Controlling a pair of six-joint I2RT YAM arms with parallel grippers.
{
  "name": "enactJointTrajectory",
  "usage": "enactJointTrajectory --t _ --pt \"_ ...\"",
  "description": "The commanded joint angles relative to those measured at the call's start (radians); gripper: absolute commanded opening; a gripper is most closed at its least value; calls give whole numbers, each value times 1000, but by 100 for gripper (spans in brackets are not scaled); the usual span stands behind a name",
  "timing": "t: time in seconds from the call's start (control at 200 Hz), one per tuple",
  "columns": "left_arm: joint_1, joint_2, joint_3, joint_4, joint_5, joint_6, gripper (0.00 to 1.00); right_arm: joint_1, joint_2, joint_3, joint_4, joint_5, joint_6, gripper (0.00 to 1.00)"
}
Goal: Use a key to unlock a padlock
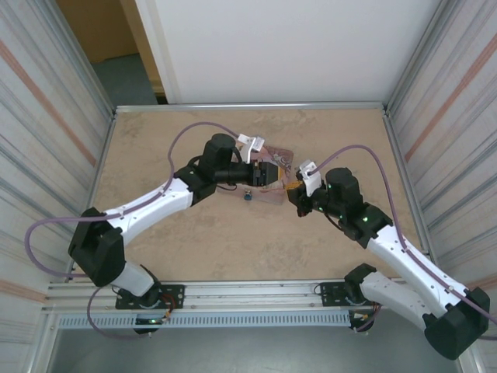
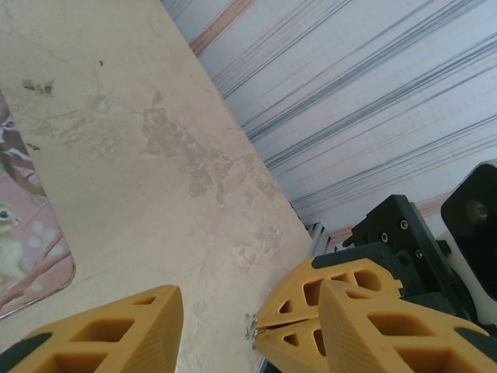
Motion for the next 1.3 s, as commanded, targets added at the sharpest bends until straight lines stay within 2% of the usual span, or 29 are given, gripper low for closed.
enactJointTrajectory --t 0.0,0.271,0.516,0.902,1.007,1.142,1.293 --pt "-10 21 28 50 35 -31 47 10 2 49 31 8 -13 0" --pt "-11 38 31 62 42 -44 39 13 5 57 34 15 -12 0" --pt "-13 54 33 91 68 -67 23 15 15 55 43 36 -4 0" --pt "-16 51 40 75 70 -52 5 10 20 53 54 77 23 0" --pt "-16 35 34 65 53 -35 0 -7 19 52 52 60 43 12" --pt "-13 4 19 50 27 -10 0 -54 13 53 46 -3 87 33" --pt "10 -38 -10 25 23 24 0 -166 0 49 64 -195 183 52"
